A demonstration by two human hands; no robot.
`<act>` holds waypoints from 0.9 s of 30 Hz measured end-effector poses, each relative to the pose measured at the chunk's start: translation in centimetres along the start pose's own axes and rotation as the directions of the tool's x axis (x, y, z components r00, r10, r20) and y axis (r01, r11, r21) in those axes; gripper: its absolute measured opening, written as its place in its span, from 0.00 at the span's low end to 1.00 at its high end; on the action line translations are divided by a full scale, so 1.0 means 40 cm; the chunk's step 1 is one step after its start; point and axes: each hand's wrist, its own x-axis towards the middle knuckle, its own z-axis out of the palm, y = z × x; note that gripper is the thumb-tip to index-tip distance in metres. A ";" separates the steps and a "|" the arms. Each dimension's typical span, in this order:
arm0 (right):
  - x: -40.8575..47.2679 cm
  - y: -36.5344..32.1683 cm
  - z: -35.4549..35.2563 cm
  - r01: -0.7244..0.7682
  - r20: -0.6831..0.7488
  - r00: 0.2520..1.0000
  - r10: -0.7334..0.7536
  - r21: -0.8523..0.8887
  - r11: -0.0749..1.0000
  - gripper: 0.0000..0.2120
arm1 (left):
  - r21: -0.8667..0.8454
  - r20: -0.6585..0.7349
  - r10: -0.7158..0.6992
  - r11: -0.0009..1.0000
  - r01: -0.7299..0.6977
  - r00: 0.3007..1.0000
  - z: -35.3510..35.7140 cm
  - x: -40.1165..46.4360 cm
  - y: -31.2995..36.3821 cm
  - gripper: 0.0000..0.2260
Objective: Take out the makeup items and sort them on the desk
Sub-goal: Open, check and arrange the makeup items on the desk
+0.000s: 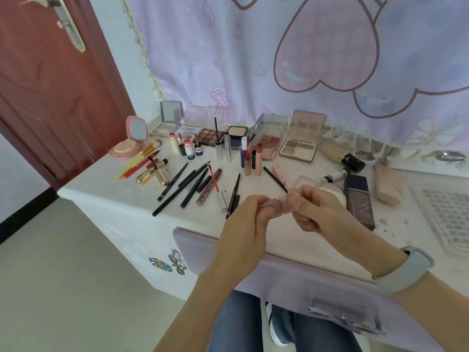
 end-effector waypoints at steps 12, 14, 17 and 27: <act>-0.005 0.001 -0.003 0.182 0.061 0.983 -0.171 -0.333 0.925 0.19 | 0.116 0.015 0.014 0.993 -0.016 1.000 0.006 -0.001 0.000 0.22; 0.004 0.011 0.001 0.203 0.014 0.975 -0.220 -0.446 0.872 0.14 | 0.143 0.043 0.006 0.990 -0.012 0.999 0.005 0.000 -0.001 0.22; 0.001 0.028 -0.005 0.289 0.115 0.957 -0.266 -0.459 0.840 0.12 | 0.128 0.044 -0.045 0.991 0.039 0.998 -0.004 0.002 -0.009 0.19; 0.020 0.006 -0.027 0.299 0.222 0.953 -0.208 -0.565 0.769 0.09 | 0.163 0.101 -0.043 0.986 0.027 0.994 -0.030 0.015 -0.012 0.23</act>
